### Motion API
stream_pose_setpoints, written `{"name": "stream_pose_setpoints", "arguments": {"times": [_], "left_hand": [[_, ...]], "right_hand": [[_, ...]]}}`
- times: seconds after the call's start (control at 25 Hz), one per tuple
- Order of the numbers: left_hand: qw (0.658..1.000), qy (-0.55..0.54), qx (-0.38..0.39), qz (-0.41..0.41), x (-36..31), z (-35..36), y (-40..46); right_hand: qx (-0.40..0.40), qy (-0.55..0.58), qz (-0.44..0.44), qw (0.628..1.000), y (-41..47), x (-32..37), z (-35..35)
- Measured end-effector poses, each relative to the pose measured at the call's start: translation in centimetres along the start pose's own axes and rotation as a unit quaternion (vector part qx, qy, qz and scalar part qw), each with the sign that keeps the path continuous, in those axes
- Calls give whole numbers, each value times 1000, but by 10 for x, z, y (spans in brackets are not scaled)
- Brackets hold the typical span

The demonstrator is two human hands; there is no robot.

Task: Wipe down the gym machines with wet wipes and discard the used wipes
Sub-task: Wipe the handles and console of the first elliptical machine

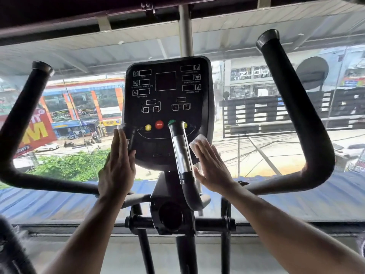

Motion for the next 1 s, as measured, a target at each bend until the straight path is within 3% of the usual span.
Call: {"name": "stream_pose_setpoints", "arguments": {"times": [0.2,0.4,0.56,0.68,0.84,1.0], "left_hand": [[1000,-4,7,-3,0,0,-1],[1000,-7,18,-8,0,1,0],[1000,-5,13,-5,0,-1,1],[1000,-8,13,2,-1,-2,0],[1000,-11,13,9,-1,1,2],[1000,-10,21,-2,3,1,1]], "right_hand": [[59,-151,-21,987,2,-7,-2],[61,-164,101,979,50,-32,-17],[115,-173,-7,978,27,17,14],[101,-141,-44,984,16,21,15],[10,-12,80,997,29,-22,-1],[-37,144,133,980,65,-43,-15]]}}
Point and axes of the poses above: each hand's wrist, its own y-axis towards the middle knuckle, its own z-axis out of the palm, x = y × z, the point moved 8 cm from there along y, towards the middle knuckle, and after that the axes turned 10 degrees about x, right-handed, at the moved point
